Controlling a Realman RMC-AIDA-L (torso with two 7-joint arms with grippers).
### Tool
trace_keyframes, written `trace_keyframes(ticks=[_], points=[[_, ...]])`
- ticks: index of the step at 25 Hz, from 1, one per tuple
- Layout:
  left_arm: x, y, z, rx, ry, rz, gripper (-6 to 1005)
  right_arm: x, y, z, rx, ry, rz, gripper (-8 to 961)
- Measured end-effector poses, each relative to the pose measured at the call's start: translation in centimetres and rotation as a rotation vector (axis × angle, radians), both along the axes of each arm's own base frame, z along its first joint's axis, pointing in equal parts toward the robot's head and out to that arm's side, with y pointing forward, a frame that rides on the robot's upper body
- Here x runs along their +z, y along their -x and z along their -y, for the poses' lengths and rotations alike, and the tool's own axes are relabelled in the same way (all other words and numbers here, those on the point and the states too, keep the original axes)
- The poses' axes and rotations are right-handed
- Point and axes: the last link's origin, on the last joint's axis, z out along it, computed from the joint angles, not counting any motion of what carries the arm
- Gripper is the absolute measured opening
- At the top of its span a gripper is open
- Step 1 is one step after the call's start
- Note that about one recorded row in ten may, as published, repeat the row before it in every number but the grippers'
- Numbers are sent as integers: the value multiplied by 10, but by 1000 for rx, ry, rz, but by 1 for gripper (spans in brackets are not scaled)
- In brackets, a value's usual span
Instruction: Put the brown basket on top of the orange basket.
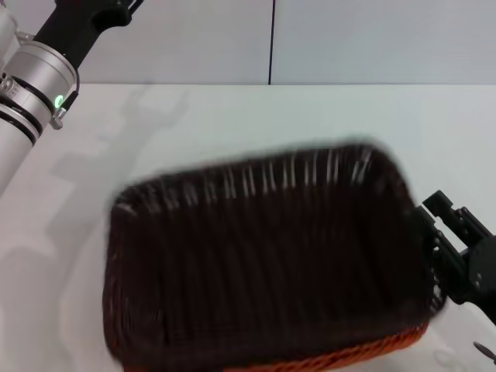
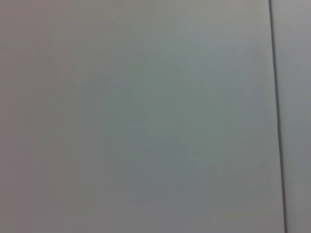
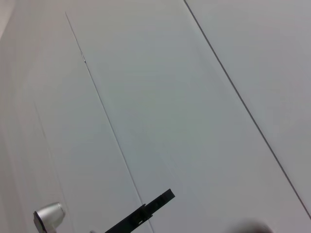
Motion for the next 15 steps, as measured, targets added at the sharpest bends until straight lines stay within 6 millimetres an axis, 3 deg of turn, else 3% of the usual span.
trace_keyframes(ticks=[3,9,12,15], points=[[0,1,1,2,-1,3,802,1,1,-4,10,8,4,391],[4,5,4,5,-16,23,802,9,0,-12,33,-7,21,508],[4,5,4,5,-16,23,802,20,-1,-16,56,-42,20,508],[9,9,12,-21,-45,57,802,44,-2,-23,99,-89,-8,508]])
